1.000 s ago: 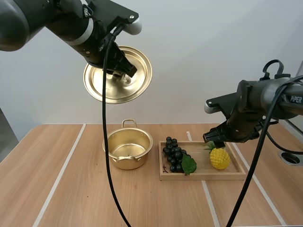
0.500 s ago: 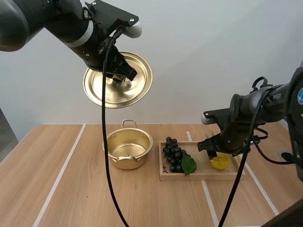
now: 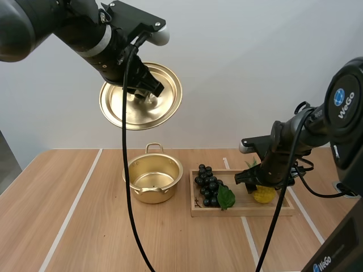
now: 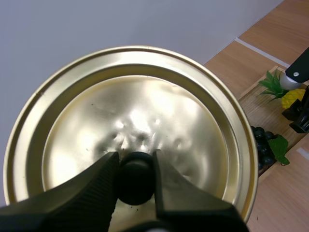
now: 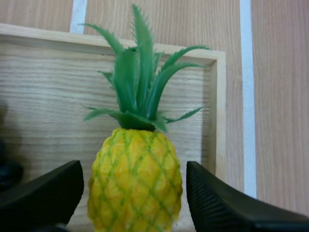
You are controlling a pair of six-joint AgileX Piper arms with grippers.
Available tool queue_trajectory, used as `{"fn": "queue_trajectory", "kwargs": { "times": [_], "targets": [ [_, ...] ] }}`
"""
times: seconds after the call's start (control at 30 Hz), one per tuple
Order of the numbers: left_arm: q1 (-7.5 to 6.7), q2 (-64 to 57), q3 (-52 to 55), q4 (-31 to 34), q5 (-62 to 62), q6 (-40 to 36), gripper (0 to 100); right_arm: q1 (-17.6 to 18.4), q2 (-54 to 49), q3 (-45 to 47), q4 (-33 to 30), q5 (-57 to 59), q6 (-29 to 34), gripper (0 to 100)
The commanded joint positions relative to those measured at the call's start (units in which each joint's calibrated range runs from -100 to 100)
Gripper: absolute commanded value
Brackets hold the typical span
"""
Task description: Open the pot, put the pineapple inside, and close it
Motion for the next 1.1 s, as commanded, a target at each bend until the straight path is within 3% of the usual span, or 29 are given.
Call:
{"fn": "queue_trajectory", "kwargs": {
  "times": [0.0, 0.33, 0.37, 0.43, 0.53, 0.6, 0.83, 1.07],
  "targets": [
    [-0.02, -0.6, 0.2, -1.0, -0.3, -0.2, 0, -0.2, 1.2, 0.1, -1.2, -1.8, 0.0, 100],
    [-0.02, -0.6, 0.2, -1.0, -0.5, 0.1, 0, -0.2, 2.3, 0.1, -2.1, -2.6, 0.0, 100],
    [-0.02, -0.6, 0.2, -1.0, -0.9, 0.1, 0, -0.2, 2.3, 0.1, -2.2, -3.0, 0.0, 96],
    [-0.02, -0.6, 0.2, -1.0, -1.5, 0.1, 0, -0.2, 2.3, 0.1, -2.2, -3.7, 0.0, 75],
    [-0.02, -0.6, 0.2, -1.0, -2.8, 0.1, 0, -0.2, 2.3, 0.1, -2.4, -5.0, 0.0, 27],
    [-0.02, -0.6, 0.2, -1.0, -5.8, 0.1, 0, -0.2, 2.3, 0.1, -2.4, -5.6, 0.0, 0],
    [-0.02, -1.7, -1.8, -1.0, -19.1, 0.1, 0, -0.2, 2.3, 0.1, -2.8, -8.2, -0.1, 0],
    [-0.02, -3.4, -18.6, -1.0, -26.9, -1.1, 0, -0.2, 2.3, 0.1, -3.6, -9.3, -0.3, 0]
  ]
}}
